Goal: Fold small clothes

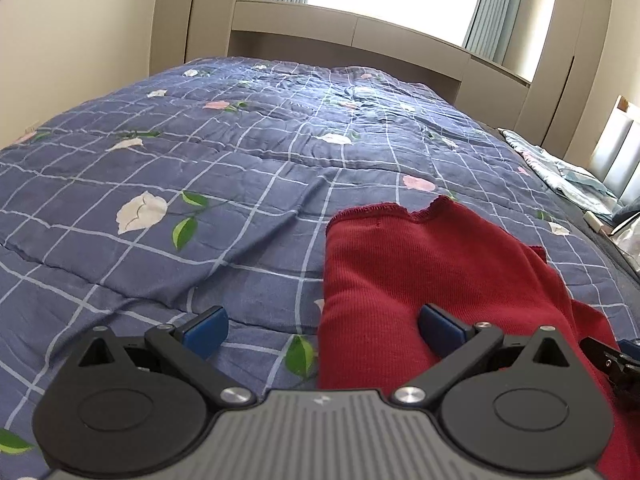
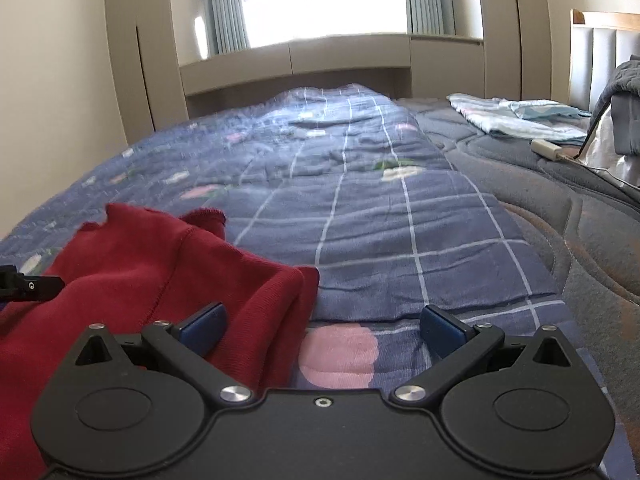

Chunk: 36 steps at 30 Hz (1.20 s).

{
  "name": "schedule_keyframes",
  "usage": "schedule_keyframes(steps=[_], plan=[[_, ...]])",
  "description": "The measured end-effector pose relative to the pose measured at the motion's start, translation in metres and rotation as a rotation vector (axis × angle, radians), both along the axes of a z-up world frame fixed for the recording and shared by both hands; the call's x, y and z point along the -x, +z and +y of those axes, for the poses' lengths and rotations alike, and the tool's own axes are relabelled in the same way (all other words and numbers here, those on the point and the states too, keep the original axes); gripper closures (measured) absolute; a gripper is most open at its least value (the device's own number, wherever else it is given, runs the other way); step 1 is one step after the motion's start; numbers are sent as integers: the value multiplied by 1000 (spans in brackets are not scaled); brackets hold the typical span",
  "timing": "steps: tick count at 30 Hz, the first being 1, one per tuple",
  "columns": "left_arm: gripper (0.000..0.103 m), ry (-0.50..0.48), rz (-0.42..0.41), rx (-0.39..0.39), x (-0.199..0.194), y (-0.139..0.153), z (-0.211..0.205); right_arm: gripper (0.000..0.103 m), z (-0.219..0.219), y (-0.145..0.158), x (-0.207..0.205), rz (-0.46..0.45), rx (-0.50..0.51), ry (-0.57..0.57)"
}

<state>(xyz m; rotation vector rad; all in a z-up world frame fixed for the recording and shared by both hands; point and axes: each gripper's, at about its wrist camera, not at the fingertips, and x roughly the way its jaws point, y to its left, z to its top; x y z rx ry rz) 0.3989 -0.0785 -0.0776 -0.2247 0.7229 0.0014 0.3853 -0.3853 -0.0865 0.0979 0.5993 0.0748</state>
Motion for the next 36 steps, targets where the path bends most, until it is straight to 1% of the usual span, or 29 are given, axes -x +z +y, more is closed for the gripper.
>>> schedule_keyframes(steps=[2,5,8,10,13,15,17,19,21,24,26,29,32,36], plan=[[1,-4,3,35,1,3,5,1,-4,8,11,-59,-41,25],[0,-17,3,97,7,13,14,1,-7,21,29,-107,-136,65],[0,-47,-7,137,21,23,19,1,-3,23,42,-81,-199,78],[0,-82,-5,147,30,27,20,1,3,18,52,-47,-204,80],[0,-152,21,147,42,27,19,1,10,6,65,10,-179,70],[0,-184,45,134,49,20,18,1,11,5,71,3,-172,64],[1,-183,50,134,55,9,19,1,13,4,71,19,-160,62],[0,-165,40,178,58,1,23,1,15,4,70,28,-146,63],[0,-157,40,169,59,1,22,1,14,7,71,22,-157,70],[0,-172,56,137,54,9,19,1,3,12,69,-3,-242,99],[0,-184,61,133,51,15,20,1,-2,16,64,-19,-278,92],[0,-188,64,116,46,20,18,1,-4,20,54,-39,-279,49],[0,-200,74,104,42,20,14,1,-2,17,44,-35,-275,36],[0,-204,83,103,41,15,11,0,3,1,34,22,-279,43]])
